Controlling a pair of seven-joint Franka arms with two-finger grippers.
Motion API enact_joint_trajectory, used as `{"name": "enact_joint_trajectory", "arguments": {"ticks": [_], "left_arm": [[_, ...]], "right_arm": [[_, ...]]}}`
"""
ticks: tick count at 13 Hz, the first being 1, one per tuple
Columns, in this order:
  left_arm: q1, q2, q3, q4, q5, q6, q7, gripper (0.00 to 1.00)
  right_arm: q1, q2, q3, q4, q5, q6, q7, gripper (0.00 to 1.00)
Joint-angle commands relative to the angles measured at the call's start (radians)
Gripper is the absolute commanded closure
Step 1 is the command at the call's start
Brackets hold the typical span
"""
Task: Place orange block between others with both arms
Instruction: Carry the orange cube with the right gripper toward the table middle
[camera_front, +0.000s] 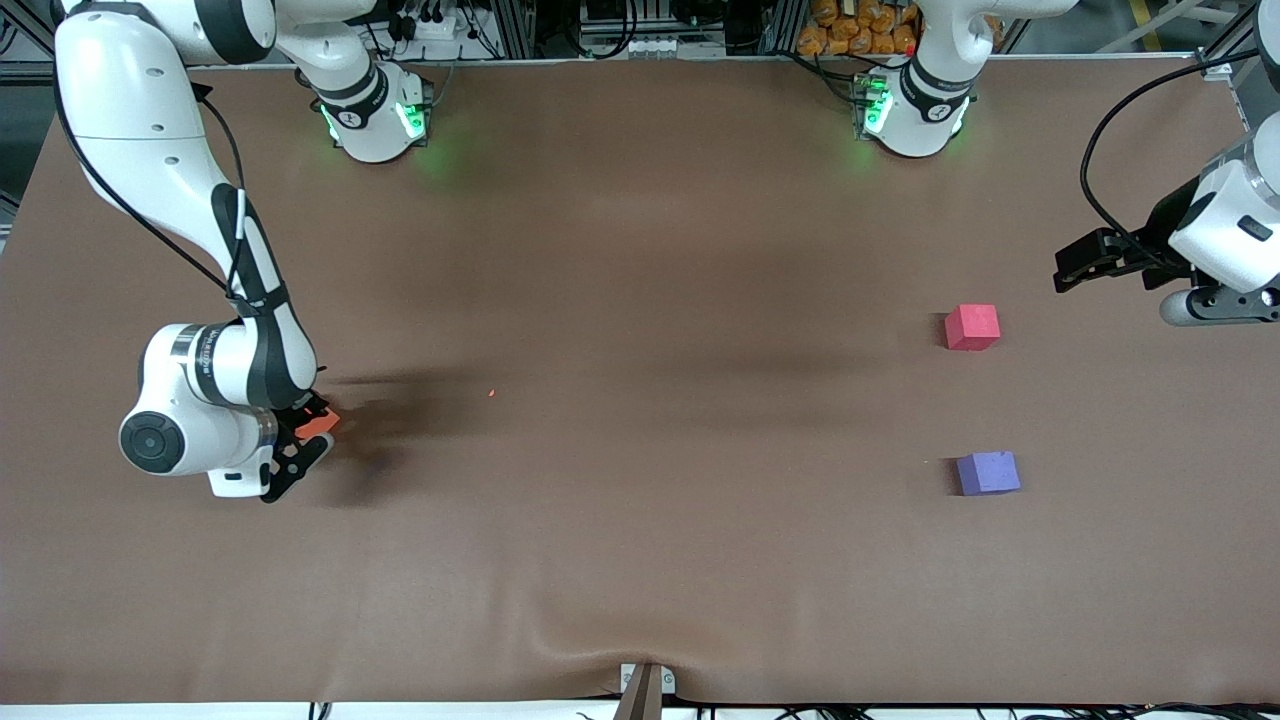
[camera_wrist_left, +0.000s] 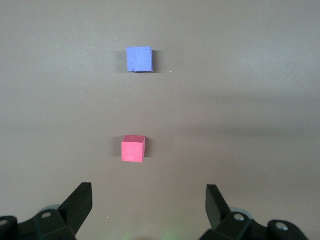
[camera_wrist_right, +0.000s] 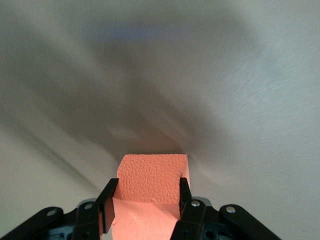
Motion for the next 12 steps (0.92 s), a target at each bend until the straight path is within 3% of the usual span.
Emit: {"name": "enact_joint_trajectory", "arguments": {"ticks": [1,3,7,10,12], "left_arm": [[0.006,-0.027,-0.004,-0.008,-0.003,0.0,0.007,0.0],[0.007,-0.025,-0.003,0.0,-0.005,0.005,0.014,0.0],[0.007,-0.011,-0.001,-0.014,-0.003,0.01,0.014,0.0],[0.004,-0.011,-0.003,-0.037,-0.003,0.011,0.014,0.0],[0.003,-0.008,-0.004,-0.048,-0.002,0.023,0.014,0.0]], "right_arm": [[0.081,-0.089,-0.001,-0.004,0.045,0.005,0.154,0.59],[0.198,-0.117,-0.001,-0.002,0.111,-0.009,0.361,0.59],[0.397,-0.116,-0.003,0.004,0.422,-0.004,0.789,0.59],[0.534,-0.076,-0.003,0.03,0.534,0.028,1.058,0.59],[0.621,-0.03,-0.003,0.045,0.622,0.119,1.165,0.59]]}}
